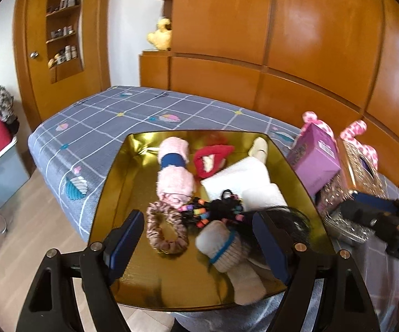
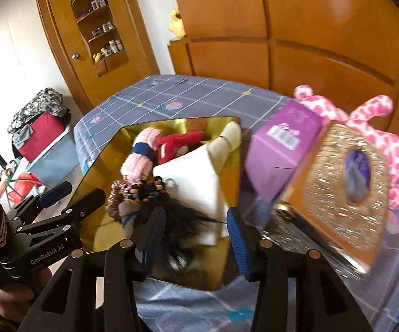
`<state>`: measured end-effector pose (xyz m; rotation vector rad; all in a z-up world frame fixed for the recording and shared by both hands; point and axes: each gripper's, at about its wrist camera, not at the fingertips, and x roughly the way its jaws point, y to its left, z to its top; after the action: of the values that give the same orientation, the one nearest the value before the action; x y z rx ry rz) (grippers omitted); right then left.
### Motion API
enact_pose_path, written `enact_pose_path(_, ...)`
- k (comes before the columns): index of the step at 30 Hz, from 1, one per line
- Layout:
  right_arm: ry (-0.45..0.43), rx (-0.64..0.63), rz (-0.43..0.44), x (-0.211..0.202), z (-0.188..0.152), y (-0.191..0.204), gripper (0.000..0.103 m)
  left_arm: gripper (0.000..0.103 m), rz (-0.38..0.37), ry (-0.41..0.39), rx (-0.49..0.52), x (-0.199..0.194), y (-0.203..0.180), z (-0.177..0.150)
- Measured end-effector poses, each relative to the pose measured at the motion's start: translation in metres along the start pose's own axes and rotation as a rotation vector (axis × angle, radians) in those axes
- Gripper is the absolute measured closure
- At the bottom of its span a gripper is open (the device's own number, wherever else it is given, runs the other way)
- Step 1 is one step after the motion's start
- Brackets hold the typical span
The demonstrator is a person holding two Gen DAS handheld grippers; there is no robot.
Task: Organize soft objects
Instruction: 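Move both tools back toward the blue teddy bear and Tempo tissue pack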
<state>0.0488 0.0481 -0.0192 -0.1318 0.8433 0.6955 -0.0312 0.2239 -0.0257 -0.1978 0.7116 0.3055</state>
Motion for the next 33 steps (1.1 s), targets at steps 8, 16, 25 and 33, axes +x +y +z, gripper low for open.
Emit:
enact_pose_path(8,-0.080,0.062,-0.083,-0.041,-0.014,-0.040,0.057,0.022,-0.050,-0.007,0.091,-0.007,-0.024,-0.005)
enact_pose_path(16,-0.107,0.202,-0.247,-0.089,-0.040,-0.125,0.057,0.022,-0.144,0.011,0.202,-0.014,-0.061,-0.011)
enact_pose_path(25,-0.165,0.515,-0.504,-0.174,-0.097,-0.248,0.057,0.022,-0.345,0.015,0.423,-0.027,-0.143,-0.016)
enact_pose_path(33,-0.286,0.820,-0.680,-0.269,-0.165,-0.319,0.057,0.022,-0.549,0.096,0.608,-0.023,-0.244,-0.033)
